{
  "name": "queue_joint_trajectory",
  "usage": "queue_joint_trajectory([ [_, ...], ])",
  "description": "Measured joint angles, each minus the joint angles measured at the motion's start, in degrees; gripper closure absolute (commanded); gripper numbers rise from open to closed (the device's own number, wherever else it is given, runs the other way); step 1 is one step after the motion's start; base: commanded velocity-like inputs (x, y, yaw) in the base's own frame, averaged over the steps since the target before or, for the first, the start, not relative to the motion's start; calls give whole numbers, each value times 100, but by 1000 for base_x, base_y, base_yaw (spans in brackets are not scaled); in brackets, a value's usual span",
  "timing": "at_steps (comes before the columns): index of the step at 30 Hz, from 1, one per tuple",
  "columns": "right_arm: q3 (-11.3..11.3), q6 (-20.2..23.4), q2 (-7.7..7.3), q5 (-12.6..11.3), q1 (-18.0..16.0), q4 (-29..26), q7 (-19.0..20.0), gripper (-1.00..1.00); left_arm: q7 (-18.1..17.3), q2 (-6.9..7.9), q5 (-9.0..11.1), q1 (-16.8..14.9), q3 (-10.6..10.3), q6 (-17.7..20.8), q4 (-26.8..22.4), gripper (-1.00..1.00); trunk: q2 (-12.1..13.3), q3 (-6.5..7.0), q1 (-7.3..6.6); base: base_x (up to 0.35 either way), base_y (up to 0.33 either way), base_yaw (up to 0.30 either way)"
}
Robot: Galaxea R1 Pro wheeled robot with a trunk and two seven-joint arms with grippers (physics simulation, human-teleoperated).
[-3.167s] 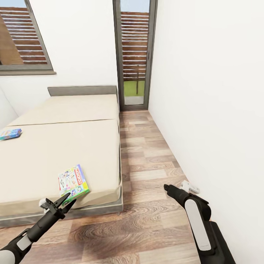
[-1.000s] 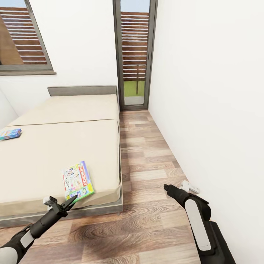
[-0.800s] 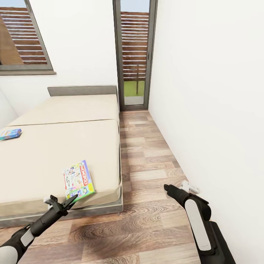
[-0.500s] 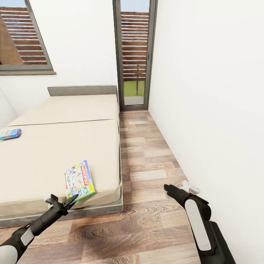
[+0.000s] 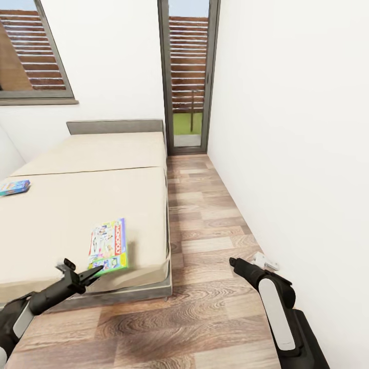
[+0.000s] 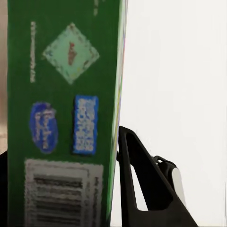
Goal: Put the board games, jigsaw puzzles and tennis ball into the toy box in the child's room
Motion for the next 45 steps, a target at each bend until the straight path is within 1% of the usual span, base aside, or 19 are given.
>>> queue_joint_trajectory([
  [1,0,2,0,0,0,0,-2,-100,0,73,3,89,-3,209,-249,100,0,0,0,0,0,0],
  [2,0,3,0,0,0,0,-1,-100,0,113,-3,136,-8,311,-374,100,0,0,0,0,0,0],
  [3,3,5,0,0,0,0,-2,-100,0,189,5,219,-4,468,-595,100,0,0,0,0,0,0],
  [5,6,8,3,0,0,0,-2,-100,0,290,6,330,-4,622,-865,100,0,0,0,0,0,0],
  [7,7,13,6,0,0,0,-3,-100,0,348,9,400,-4,703,-1061,100,0,0,0,0,0,0],
  [11,14,20,8,0,0,-6,-4,-100,-1,427,-9,460,-12,769,-1282,100,0,0,0,0,0,0],
  [13,16,23,8,1,0,-8,-4,-100,-1,522,-8,471,-12,783,-1339,100,0,0,0,0,0,0],
  [14,16,24,13,0,0,-8,-4,-100,0,597,5,475,-11,789,-1391,100,0,0,0,0,0,0],
  [16,17,27,20,0,0,-8,-4,-100,0,676,9,479,-8,805,-1449,100,0,0,0,0,0,0],
  [19,17,30,24,3,0,-9,-5,-100,0,737,17,482,-6,866,-1512,100,0,0,0,0,0,0],
  [25,32,34,33,3,0,-9,-5,-100,0,763,23,484,16,959,-1548,100,0,0,0,0,0,0],
  [26,47,34,34,4,0,-9,-5,-100,0,764,31,483,24,967,-1550,100,39,17,-21,0,0,0],
  [32,299,19,19,5,0,-9,1,-100,0,769,35,482,56,1006,-1554,100,279,125,-153,0,0,0],
  [38,374,3,41,7,0,-5,3,-100,0,781,34,476,42,1035,-1559,100,520,233,-285,0,0,0],
  [39,379,-2,47,7,0,-2,4,-100,0,882,31,474,24,1149,-1561,100,560,251,-307,0,0,0],
  [41,380,-3,47,8,0,-1,4,-100,0,942,34,474,14,1231,-1562,100,640,287,-351,0,0,0],
  [45,385,-3,51,8,0,-6,4,-100,0,1001,35,475,7,1295,-1563,100,801,359,-439,0,0,0],
])
